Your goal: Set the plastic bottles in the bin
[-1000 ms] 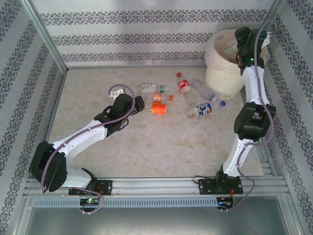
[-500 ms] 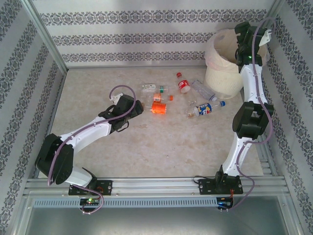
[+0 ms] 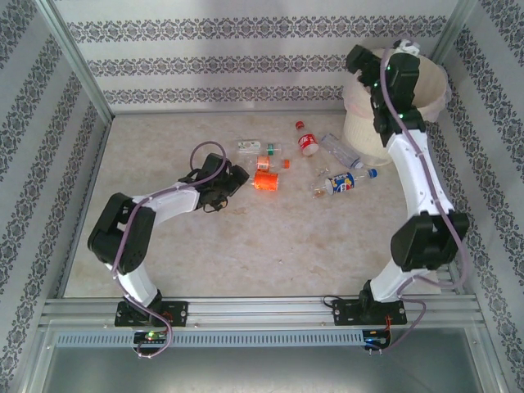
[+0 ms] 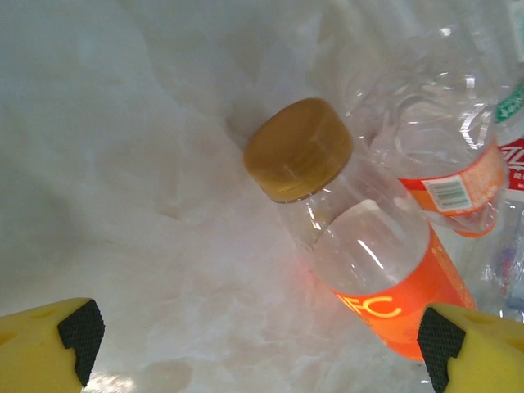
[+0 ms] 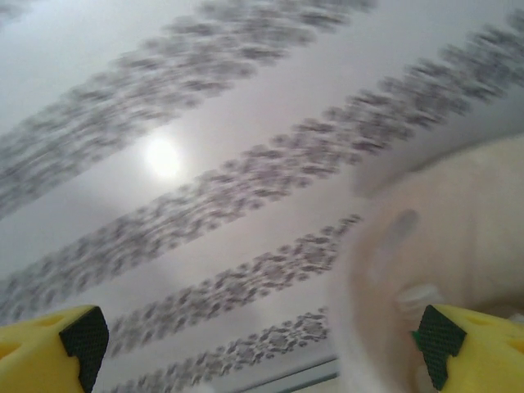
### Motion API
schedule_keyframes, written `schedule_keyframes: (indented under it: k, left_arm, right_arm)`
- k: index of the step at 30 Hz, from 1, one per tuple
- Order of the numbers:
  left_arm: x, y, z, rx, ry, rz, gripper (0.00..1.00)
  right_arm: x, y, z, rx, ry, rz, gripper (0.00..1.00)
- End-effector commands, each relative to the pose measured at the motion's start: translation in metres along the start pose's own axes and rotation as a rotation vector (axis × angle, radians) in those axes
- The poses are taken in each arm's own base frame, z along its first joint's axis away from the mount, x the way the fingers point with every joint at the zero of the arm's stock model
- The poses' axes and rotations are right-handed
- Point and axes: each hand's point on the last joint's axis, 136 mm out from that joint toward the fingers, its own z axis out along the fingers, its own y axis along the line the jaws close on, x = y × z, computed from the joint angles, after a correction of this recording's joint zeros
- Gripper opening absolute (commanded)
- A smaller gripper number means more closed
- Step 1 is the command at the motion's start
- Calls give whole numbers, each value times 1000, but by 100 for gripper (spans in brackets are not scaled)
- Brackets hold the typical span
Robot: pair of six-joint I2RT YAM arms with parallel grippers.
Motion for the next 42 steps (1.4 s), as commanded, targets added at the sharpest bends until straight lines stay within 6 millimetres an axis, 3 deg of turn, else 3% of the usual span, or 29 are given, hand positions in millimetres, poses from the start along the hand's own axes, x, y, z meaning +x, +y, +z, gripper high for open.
schedule_keyframes:
  k: [1, 5, 9, 14, 17, 27, 37, 42]
  left_arm:
    - [-3, -29, 12, 112, 57, -160, 99]
    - [-5, -34, 21, 121, 61, -168, 99]
    - [-9, -30, 14, 95, 33, -144, 100]
    - [-24, -12, -6, 51, -48, -134, 100]
    - [-31, -4, -14, 38, -73, -139, 100]
    - [-47, 17, -32, -2, -142, -139, 100]
    - [-61, 38, -53, -43, -210, -134, 100]
    - [-64, 43, -56, -59, -220, -129, 100]
  right_arm:
    - [38, 51, -18, -249, 73, -296, 98]
    - [137, 97, -44, -481, 290, -631, 98]
    - [207, 103, -51, -544, 407, -810, 98]
    - [295, 106, -76, -745, 620, -1004, 98]
    - [331, 101, -80, -781, 731, -1103, 98]
    - [419, 88, -92, -885, 1063, -1330, 96]
    - [457, 82, -67, -836, 1088, -1442, 84]
    - [473, 80, -76, -891, 1139, -1473, 83]
